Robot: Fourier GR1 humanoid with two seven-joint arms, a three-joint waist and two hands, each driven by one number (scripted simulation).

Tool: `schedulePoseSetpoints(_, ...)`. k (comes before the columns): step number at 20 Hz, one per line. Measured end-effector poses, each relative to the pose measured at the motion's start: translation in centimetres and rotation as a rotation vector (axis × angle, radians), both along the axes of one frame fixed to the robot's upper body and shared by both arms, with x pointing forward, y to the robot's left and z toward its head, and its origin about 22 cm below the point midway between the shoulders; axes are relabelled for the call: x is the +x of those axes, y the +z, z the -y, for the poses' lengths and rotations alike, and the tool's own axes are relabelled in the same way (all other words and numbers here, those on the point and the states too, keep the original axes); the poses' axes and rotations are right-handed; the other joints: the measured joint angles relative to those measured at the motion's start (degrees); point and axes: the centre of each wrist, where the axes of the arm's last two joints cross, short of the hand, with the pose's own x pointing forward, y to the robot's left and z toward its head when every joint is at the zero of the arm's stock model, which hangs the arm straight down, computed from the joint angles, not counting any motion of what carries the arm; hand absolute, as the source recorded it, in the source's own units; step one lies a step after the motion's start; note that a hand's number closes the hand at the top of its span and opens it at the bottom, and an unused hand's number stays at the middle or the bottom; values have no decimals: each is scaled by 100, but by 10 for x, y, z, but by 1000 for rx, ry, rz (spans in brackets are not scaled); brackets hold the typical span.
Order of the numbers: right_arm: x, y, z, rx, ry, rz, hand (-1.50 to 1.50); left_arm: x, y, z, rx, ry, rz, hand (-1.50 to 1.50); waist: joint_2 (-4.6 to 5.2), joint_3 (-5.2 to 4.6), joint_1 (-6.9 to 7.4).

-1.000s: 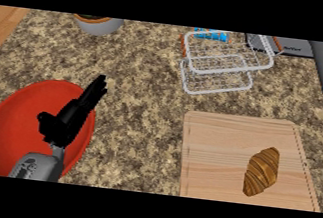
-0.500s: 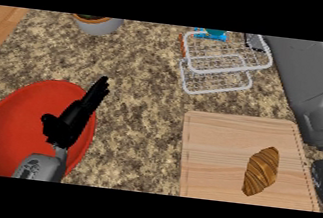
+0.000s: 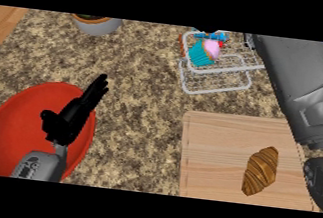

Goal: Pick the cupcake from the cutting board and place it in the tiered basket

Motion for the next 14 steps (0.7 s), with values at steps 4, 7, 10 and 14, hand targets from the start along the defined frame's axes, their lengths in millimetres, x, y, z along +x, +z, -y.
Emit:
schedulePoseSetpoints(4, 1, 9, 0, 87, -41, -50, -150, -3, 0, -4, 4, 2, -3, 0, -11, 0, -15)
schedulePoseSetpoints(7, 1, 16, 14, 134, -119, -8, -150, -2, 0, -4, 3, 1, -8, 0, -7, -1, -26)
schedulePoseSetpoints(10, 1, 26, 39, 150, -251, 83, -150, -5, -2, -5, 0, 2, 13, 0, 1, 1, -20)
schedulePoseSetpoints(14, -1, 42, 82, 174, -452, 207, -150, -8, 1, -2, 4, -3, 13, 0, 12, 3, 4)
